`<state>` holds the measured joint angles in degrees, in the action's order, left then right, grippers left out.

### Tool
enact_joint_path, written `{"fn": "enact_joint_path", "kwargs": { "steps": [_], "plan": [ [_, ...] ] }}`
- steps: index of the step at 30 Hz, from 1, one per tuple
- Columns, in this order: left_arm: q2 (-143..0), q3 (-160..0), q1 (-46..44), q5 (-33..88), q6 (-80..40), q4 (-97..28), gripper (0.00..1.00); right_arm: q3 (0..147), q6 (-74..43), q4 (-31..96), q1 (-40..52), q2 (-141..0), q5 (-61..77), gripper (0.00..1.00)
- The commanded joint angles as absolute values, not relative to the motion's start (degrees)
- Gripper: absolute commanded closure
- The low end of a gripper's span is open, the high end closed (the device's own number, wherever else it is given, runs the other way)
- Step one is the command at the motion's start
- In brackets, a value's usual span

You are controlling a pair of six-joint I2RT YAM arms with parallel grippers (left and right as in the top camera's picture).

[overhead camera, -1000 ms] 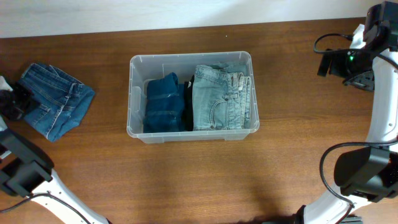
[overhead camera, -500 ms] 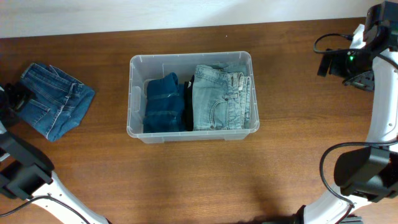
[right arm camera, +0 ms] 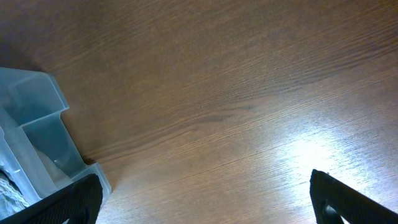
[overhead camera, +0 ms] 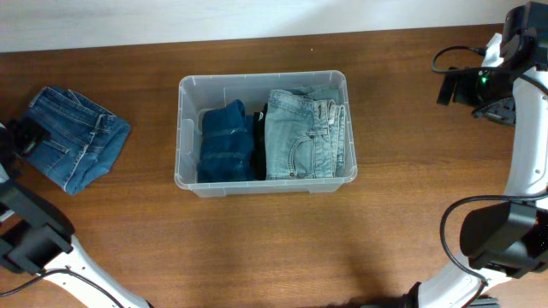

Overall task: Pack container
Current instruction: 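Lower the left gripper onto the dark blue jeans and grasp them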

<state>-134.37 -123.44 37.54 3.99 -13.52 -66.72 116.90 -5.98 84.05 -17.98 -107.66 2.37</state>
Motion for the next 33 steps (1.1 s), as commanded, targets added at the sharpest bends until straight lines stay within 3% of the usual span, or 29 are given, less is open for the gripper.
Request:
{"fn": "enact_joint_path", "kwargs": {
  "steps": [1,12,26,33],
  "plan": [
    [-135.1,-119.5,37.2,3.1,-14.1,-64.5,0.04,117.2,-6.0,84.2,-18.0,-107.2,1.9,0.01],
    [-135.1,-104.6,37.2,3.2,-16.7,-50.9,0.04,117.2,-6.0,84.2,-18.0,-107.2,1.9,0.01],
    [-135.1,-102.9,37.2,8.2,-16.7,-49.5,0.09,117.2,-6.0,84.2,-18.0,-107.2,1.9,0.01],
    [-135.1,-99.6,37.2,8.2,-16.7,-46.9,0.04,117.2,-6.0,84.2,-18.0,-107.2,1.9,0.02]
  ]
}}
